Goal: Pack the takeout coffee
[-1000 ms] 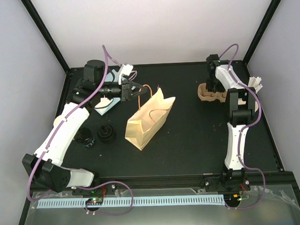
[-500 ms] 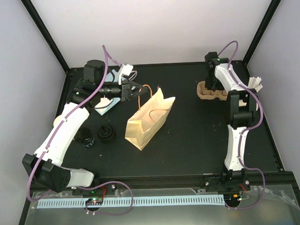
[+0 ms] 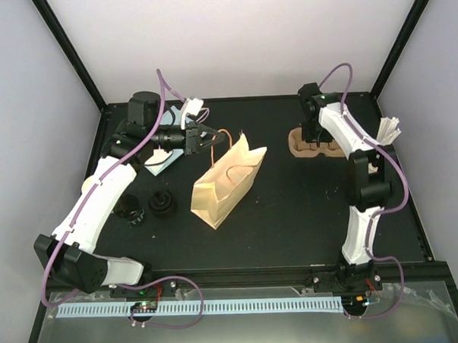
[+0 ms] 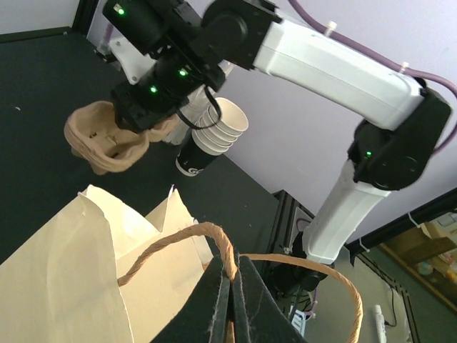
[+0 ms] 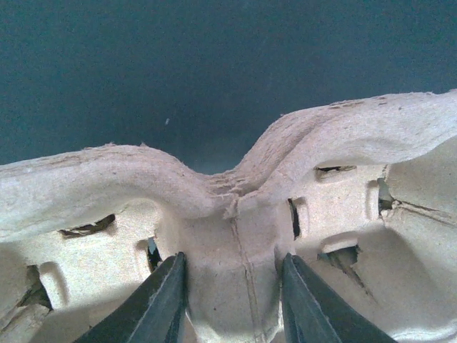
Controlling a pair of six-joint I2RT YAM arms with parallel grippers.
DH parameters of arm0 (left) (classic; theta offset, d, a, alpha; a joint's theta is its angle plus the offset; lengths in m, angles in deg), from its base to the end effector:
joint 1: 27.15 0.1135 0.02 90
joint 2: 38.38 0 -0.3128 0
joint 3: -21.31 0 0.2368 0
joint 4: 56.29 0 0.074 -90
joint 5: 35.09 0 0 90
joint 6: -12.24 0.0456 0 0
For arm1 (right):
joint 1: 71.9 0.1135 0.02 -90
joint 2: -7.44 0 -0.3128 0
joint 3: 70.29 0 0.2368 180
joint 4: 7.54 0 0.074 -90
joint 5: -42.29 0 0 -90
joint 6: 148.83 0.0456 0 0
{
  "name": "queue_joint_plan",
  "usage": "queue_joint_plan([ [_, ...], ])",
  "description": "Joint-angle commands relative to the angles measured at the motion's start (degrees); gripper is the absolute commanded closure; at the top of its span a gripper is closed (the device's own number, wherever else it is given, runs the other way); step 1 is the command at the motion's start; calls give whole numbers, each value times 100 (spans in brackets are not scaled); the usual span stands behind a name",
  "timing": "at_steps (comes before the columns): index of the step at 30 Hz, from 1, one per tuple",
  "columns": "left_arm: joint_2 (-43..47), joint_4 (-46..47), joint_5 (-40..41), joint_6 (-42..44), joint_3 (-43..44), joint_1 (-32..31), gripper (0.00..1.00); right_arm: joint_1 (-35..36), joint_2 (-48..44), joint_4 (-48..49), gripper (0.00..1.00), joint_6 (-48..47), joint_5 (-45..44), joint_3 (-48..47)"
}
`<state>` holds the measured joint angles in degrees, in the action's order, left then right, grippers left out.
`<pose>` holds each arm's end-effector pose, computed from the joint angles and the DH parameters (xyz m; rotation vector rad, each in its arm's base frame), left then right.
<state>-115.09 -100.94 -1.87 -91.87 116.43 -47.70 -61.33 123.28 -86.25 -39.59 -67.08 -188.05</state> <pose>0.2315 -0.1275 0.4489 0.7680 1.9202 -1.3746 0.4154 0.0621 0.2890 0.2677 2.7970 -0.3796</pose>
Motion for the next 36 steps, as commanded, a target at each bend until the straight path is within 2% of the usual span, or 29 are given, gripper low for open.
queue_joint_plan([
  [1,101,1,-27,92,133,32,98,160,-718,245,65,155,-69,671],
  [12,65,-8,0,117,128,34,98,675,-1553,850,63,294,148,2433],
  [21,52,-27,35,129,125,39,99,840,-1903,1095,47,44,440,2746],
  [30,94,-9,116,155,106,49,98,1609,-2014,1099,55,-368,1077,2808],
  [36,188,55,328,95,32,131,98,1820,-1936,1167,59,-457,1337,2935],
])
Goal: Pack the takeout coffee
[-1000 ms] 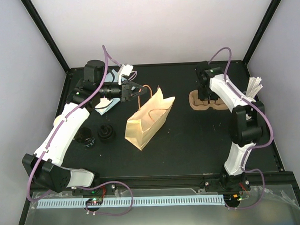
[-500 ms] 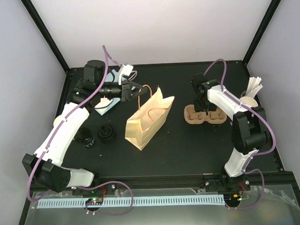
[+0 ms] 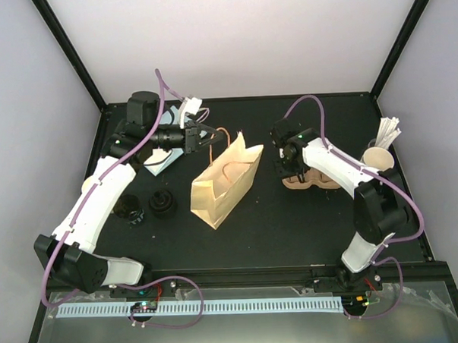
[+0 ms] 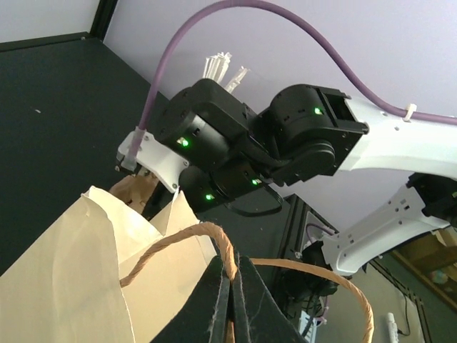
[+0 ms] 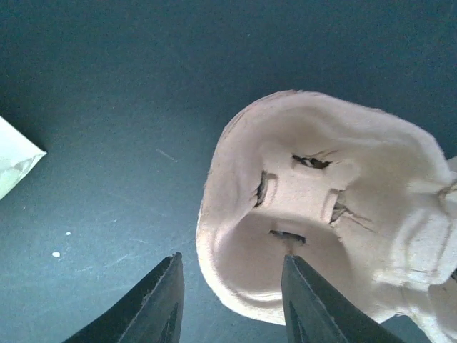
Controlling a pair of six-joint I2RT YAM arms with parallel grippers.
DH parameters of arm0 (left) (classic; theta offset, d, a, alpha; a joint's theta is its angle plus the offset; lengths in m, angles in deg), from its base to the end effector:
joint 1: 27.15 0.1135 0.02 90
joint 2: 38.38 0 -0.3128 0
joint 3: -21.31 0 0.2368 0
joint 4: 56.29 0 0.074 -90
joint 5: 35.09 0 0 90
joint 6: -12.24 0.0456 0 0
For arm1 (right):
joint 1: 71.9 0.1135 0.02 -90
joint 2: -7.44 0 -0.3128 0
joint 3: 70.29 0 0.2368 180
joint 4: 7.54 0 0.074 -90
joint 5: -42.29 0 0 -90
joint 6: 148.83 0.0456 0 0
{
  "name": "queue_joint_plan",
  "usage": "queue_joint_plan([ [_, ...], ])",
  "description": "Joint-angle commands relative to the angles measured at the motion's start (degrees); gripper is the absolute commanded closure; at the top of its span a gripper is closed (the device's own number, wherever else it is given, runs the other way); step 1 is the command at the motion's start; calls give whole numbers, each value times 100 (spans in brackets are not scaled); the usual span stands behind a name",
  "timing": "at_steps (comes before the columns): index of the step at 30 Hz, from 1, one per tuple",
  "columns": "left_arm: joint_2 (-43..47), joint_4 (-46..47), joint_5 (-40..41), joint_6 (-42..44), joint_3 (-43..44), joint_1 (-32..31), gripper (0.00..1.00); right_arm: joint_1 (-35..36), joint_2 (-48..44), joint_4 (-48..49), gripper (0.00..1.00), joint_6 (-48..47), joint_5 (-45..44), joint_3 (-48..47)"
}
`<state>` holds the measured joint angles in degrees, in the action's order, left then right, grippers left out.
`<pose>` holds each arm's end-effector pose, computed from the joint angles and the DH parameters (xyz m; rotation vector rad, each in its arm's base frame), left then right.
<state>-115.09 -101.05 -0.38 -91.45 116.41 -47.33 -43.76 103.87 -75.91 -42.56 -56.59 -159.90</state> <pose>0.2333 -0.1257 0.4482 0.7495 1.9277 -1.3411 0.2860 0.1450 0.2811 -0.2655 2.8314 -0.0648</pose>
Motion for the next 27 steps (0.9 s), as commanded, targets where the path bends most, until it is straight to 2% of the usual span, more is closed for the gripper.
queue_joint_plan([
  [1,200,64,212,37,19,112,98,75,19,160,60,-166,328,146],
  [18,253,108,229,-26,-37,199,98,128,375,180,75,-219,348,208],
  [25,244,101,225,-28,-31,200,98,130,479,159,77,-221,290,192],
  [27,244,104,220,-28,-33,199,98,130,498,162,80,-225,284,186],
])
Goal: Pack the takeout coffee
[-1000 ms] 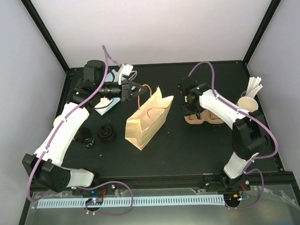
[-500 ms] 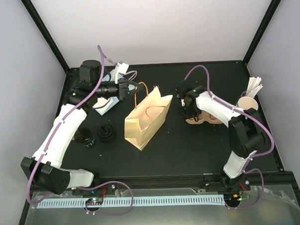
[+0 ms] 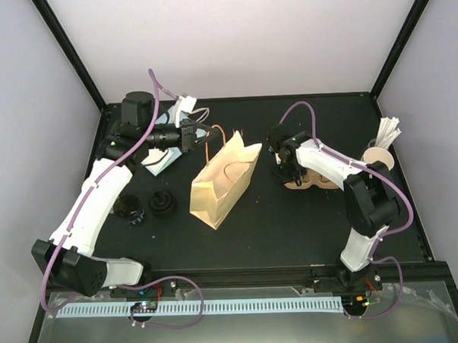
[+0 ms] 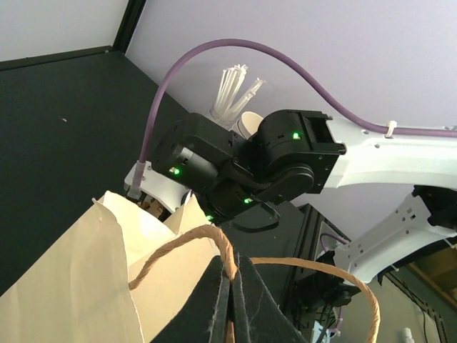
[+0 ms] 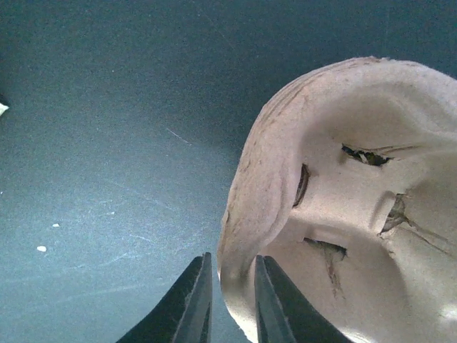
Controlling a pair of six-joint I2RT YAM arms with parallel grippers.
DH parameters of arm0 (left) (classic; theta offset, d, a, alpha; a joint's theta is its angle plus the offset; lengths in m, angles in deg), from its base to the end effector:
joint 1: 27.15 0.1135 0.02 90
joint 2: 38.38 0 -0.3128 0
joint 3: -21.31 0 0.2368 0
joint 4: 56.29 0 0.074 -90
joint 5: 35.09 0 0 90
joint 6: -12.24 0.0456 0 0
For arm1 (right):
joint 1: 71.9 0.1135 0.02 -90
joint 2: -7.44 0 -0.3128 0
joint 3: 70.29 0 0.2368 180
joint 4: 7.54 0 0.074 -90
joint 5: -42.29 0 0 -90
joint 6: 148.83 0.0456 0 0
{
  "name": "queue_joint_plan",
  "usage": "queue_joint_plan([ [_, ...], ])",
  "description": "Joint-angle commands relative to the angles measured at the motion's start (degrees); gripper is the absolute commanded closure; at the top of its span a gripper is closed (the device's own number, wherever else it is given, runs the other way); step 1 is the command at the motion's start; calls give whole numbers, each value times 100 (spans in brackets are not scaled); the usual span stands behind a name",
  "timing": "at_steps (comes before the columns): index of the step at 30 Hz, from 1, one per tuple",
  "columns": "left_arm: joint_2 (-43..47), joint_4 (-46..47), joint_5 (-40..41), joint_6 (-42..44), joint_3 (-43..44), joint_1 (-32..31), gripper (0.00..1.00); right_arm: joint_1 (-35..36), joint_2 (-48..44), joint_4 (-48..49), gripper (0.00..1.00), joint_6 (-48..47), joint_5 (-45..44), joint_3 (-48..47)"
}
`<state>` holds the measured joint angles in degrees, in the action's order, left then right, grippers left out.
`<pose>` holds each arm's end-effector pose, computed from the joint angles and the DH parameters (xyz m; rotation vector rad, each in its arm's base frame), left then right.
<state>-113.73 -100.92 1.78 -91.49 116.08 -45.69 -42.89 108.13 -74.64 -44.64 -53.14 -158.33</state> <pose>0.2310 -0.1160 0.4517 0.7004 1.9235 -1.2812 0.2910 0.1564 0.2515 -0.3668 2.9174 -0.0326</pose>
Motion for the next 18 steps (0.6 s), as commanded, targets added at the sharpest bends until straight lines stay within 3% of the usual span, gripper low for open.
queue_joint_plan([
  [1,108,82,-1,-24,5,35,99,44,60,27,81,-20,-55,24],
  [8,100,86,-14,-28,14,37,98,38,-95,-8,94,12,-71,-9],
  [18,91,100,-40,-57,23,35,98,43,-319,-139,95,95,-237,-112],
])
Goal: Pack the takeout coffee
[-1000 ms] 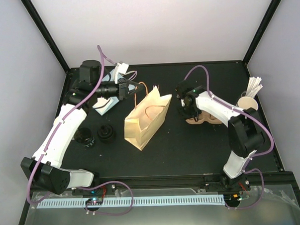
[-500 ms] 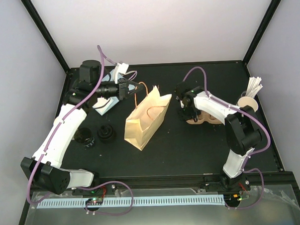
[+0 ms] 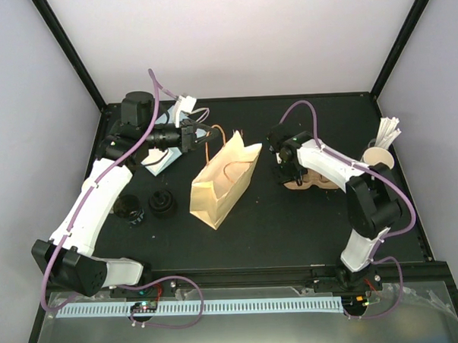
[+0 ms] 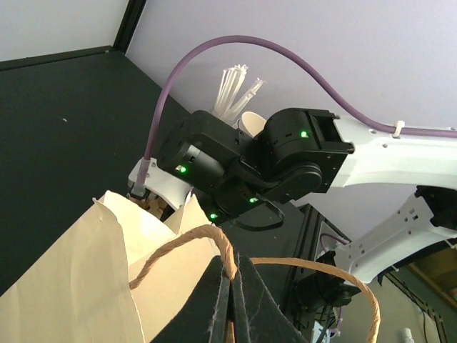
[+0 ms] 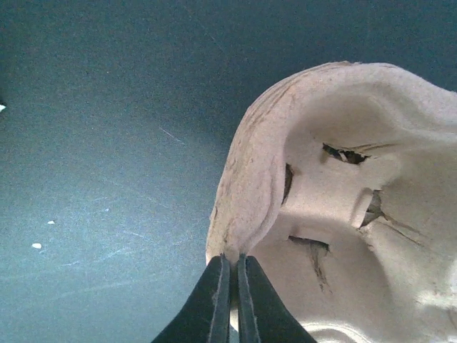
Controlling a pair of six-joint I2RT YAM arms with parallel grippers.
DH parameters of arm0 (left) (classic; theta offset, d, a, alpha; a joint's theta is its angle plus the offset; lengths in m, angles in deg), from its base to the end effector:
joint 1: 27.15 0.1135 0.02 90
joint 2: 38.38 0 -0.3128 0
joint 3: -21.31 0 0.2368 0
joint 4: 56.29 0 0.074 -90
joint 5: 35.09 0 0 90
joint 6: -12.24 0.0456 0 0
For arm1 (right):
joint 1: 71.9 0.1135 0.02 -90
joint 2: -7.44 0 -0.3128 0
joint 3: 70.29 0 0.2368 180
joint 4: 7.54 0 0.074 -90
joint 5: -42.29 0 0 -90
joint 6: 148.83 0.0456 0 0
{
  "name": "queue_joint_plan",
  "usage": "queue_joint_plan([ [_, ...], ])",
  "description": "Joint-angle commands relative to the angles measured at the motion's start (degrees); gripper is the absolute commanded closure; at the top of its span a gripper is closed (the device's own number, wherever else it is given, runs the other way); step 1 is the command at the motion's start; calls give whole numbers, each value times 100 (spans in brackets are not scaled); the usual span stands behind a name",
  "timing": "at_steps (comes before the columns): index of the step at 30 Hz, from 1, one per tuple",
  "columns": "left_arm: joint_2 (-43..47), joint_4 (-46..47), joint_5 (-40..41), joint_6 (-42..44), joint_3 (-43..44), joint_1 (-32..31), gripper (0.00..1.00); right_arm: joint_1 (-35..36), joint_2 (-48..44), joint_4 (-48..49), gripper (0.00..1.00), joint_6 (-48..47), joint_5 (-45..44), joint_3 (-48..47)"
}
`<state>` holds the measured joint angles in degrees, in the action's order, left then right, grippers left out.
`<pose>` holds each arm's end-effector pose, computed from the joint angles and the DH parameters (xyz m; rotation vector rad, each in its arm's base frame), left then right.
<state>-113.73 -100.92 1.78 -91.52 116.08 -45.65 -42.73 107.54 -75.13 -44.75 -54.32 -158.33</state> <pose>0.2311 -0.1158 0.4517 0.6992 1.9239 -1.2811 0.2888 0.1552 0.2546 -0.3696 2.9075 -0.0595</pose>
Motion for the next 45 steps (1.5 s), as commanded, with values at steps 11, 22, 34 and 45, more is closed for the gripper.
queue_joint_plan([
  [11,91,99,-49,-64,30,31,98,28,-637,-161,99,233,-341,-221],
  [22,91,95,-58,-73,49,31,98,21,-1041,-301,99,405,-829,-381],
  [34,114,87,-67,-73,48,31,98,14,-1472,-664,99,661,-1658,-830],
  [45,161,130,153,-122,3,46,98,42,-1357,-1255,99,506,-1804,-2126],
])
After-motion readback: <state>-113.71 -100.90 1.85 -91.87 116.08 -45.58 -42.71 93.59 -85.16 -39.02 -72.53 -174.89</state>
